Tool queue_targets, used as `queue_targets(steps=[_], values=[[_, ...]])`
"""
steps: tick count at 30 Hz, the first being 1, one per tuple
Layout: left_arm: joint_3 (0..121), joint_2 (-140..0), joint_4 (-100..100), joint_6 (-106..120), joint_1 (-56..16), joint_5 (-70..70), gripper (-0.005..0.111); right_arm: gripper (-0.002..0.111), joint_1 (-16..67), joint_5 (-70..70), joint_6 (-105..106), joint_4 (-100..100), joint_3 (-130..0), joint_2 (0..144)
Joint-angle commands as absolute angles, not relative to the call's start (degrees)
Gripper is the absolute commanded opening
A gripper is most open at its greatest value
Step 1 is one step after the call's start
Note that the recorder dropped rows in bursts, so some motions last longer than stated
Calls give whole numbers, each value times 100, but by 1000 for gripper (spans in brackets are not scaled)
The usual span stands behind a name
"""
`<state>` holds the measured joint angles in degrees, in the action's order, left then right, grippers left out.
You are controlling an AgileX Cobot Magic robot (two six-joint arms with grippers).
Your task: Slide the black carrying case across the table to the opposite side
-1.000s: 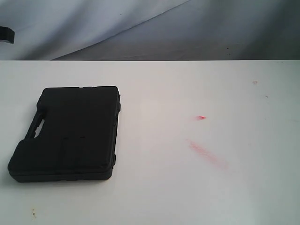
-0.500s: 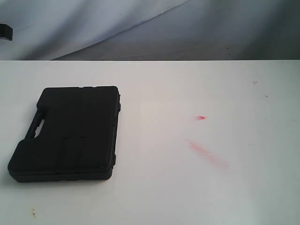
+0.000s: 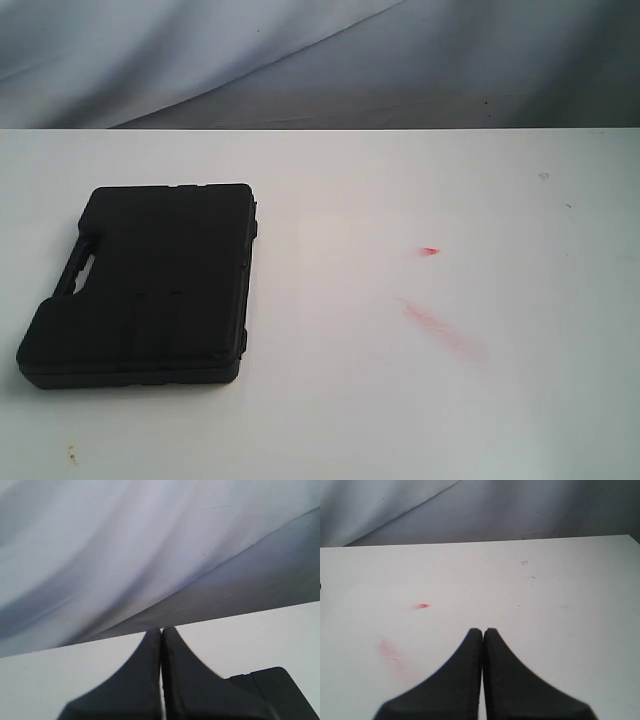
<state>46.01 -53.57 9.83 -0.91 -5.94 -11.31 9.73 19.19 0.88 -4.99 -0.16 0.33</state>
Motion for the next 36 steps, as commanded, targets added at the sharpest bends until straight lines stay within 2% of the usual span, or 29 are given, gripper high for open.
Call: queue_targets(steps=[1, 7, 21, 36], values=[[4163, -4591, 994, 0, -619, -970, 0, 0, 951, 1909, 76, -524, 0, 0], [3729, -3462, 797, 0, -619, -1231, 0, 0, 951, 1909, 76, -524, 0, 0], [3717, -1909, 774, 0, -619, -2552, 0, 0, 951, 1909, 76, -524, 0, 0], [2860, 0, 498, 33, -619, -2578, 0, 0, 951, 1909, 76, -524, 0, 0]])
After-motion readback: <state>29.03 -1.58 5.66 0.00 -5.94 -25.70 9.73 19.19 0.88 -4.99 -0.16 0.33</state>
